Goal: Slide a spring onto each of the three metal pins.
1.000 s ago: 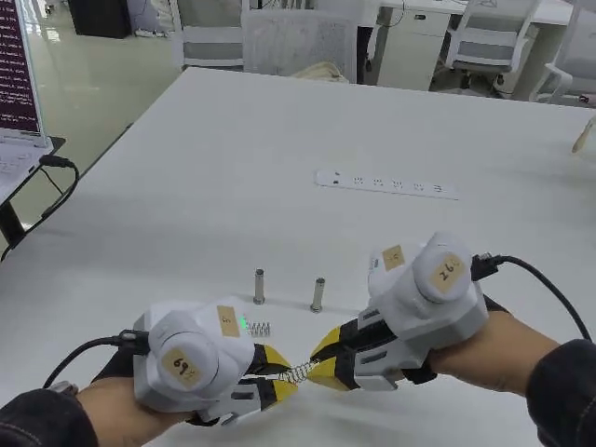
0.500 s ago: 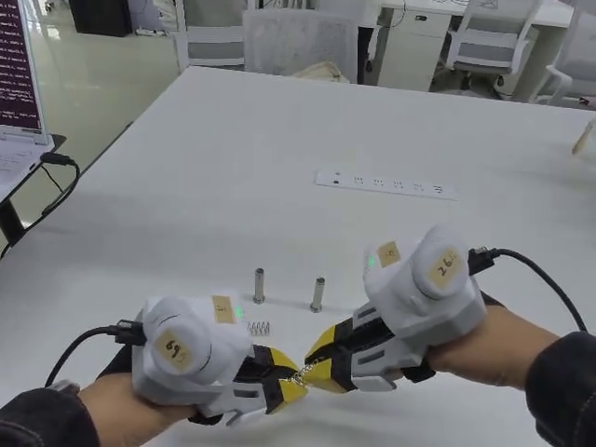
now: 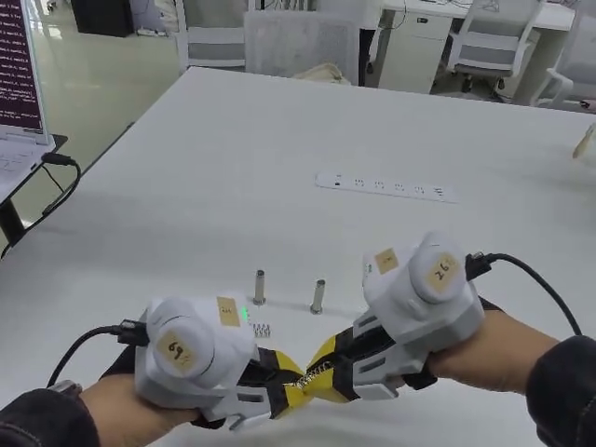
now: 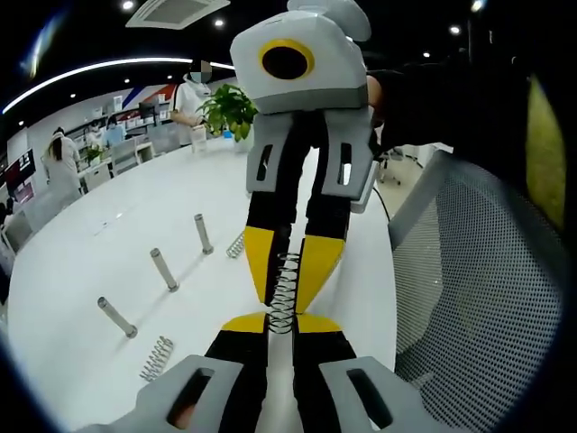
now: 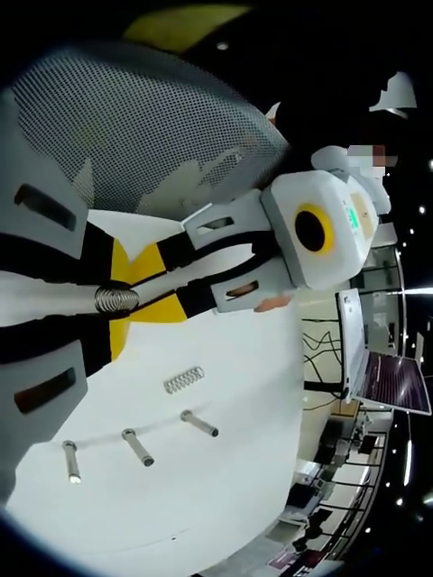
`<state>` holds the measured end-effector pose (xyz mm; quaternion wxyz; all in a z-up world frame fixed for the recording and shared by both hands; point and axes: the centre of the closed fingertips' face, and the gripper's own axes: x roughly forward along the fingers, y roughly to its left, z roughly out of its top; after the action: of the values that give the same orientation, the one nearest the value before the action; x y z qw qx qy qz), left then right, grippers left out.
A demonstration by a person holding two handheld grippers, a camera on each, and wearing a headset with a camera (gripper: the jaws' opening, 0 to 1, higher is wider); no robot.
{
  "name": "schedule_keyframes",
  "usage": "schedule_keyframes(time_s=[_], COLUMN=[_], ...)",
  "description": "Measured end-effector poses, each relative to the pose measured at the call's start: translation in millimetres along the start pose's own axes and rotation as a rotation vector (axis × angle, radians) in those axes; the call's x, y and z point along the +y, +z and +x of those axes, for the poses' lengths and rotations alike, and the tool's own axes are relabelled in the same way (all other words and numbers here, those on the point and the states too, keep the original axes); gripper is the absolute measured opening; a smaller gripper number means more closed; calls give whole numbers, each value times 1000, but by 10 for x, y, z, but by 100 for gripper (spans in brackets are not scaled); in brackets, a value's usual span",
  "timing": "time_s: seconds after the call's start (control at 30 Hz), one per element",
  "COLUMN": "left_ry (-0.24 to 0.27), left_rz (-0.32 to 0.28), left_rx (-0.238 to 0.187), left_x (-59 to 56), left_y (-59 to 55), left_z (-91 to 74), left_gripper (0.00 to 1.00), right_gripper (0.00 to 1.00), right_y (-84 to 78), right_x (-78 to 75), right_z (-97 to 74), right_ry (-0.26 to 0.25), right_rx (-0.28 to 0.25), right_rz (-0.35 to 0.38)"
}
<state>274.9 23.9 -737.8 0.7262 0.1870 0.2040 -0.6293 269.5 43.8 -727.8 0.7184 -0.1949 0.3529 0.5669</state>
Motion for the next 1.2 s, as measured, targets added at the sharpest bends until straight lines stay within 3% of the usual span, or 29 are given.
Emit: schedule_keyframes(time_s=[0.27, 0.5, 0.73, 1.2], left_ry=[3, 17, 44, 84], left_rz=[-37, -62, -114, -177], left_rx=[-43, -48, -111, -173], left_x=[25, 55, 125, 146], left_y=[50, -1, 56, 21], left_z=[-5, -47, -191, -369], left_gripper=[4, 12, 18, 32], right_gripper=[8, 8, 8, 8], right_y=[20, 19, -23, -34], right_x=[-14, -62, -185, -495], right_z=[-58, -156, -348, -742], right_ry=[-16, -41, -81, -157], right_rx=[27, 52, 81, 133], right_rz=[-1, -12, -8, -22])
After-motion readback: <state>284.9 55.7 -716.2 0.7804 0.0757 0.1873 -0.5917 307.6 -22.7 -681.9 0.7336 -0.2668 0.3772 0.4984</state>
